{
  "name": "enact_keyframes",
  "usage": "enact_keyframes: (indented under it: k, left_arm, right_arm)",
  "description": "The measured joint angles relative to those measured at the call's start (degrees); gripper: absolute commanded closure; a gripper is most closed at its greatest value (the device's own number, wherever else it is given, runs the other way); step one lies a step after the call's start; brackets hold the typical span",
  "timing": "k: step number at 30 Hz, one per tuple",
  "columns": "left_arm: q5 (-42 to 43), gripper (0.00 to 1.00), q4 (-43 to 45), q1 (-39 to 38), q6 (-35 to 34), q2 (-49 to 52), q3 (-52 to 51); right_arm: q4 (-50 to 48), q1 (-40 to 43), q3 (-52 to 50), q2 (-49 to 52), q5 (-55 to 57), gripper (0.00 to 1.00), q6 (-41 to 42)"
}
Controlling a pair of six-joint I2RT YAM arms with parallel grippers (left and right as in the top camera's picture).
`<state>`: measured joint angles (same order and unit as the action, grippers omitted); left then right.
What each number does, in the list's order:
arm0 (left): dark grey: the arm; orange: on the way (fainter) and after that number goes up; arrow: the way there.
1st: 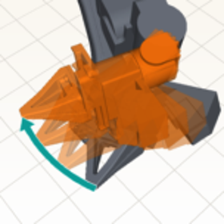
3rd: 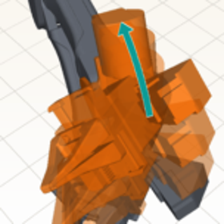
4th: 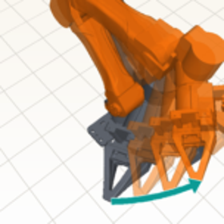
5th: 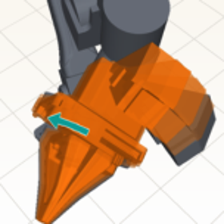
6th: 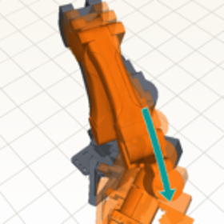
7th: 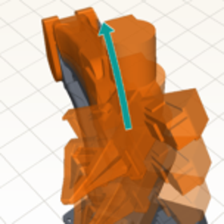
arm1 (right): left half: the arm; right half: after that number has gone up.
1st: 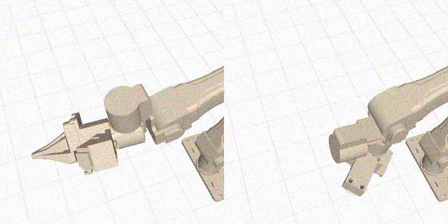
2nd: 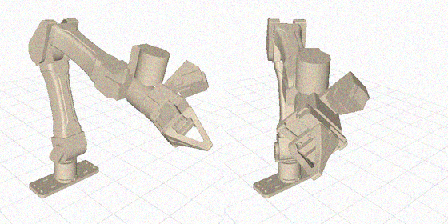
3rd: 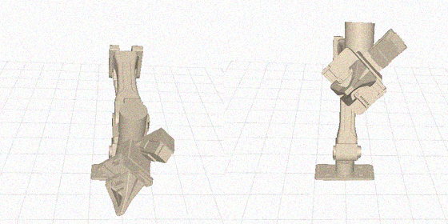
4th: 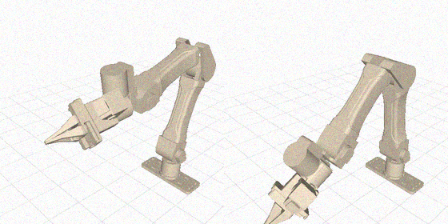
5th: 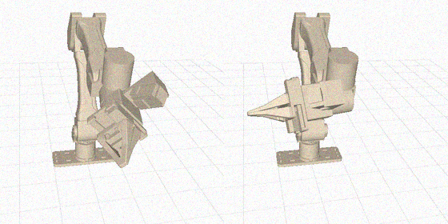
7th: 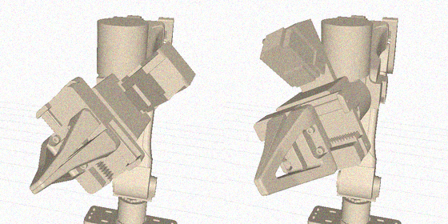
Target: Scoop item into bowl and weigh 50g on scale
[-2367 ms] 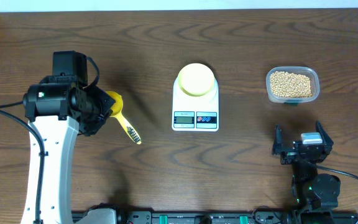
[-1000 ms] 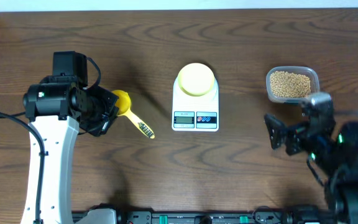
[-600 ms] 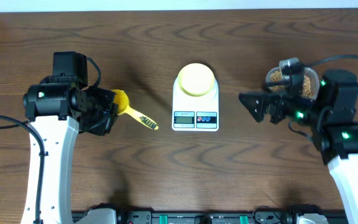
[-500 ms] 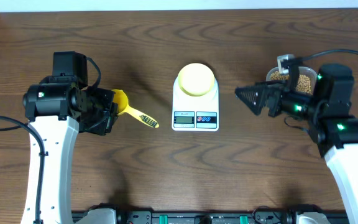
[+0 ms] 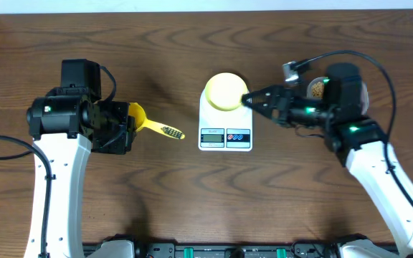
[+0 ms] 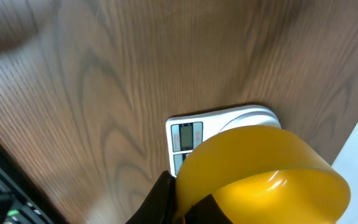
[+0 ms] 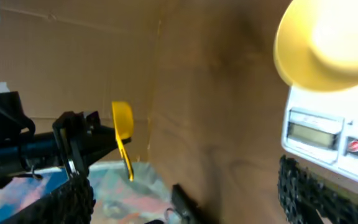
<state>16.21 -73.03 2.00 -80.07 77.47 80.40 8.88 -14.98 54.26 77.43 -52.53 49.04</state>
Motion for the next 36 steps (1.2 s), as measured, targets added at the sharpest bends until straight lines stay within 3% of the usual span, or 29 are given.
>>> enact_keyframes:
  k: [9,14,26,31,36]
  left_arm:
    - [0.0,0.93,0.0,-3.7,-10.6,0.0,0.0]
    - [0.1,0.93,0.5,-6.6,-16.9,0.0,0.0]
    - [2.4,0.93,5.4,-13.3,-25.9,0.0,0.0]
    - [3.0,0.93,6.9,-16.5,-29.6,0.0,0.0]
    - [3.0,0.93,7.8,-18.3,-32.1,0.0,0.0]
  right_arm:
    - [-10.0,-10.4,0.0,0.2,7.4,0.10,10.5]
    - [-11.0,-14.2,0.0,0.2,11.7,0.11,14.2]
    - [-12.7,-17.7,0.0,0.2,16.5,0.13,18.4]
    - [-13.6,-17.7,0.0,0.2,17.5,0.21,18.8]
    - [-14.6,-17.7,0.0,0.2,17.9,0.22,19.3]
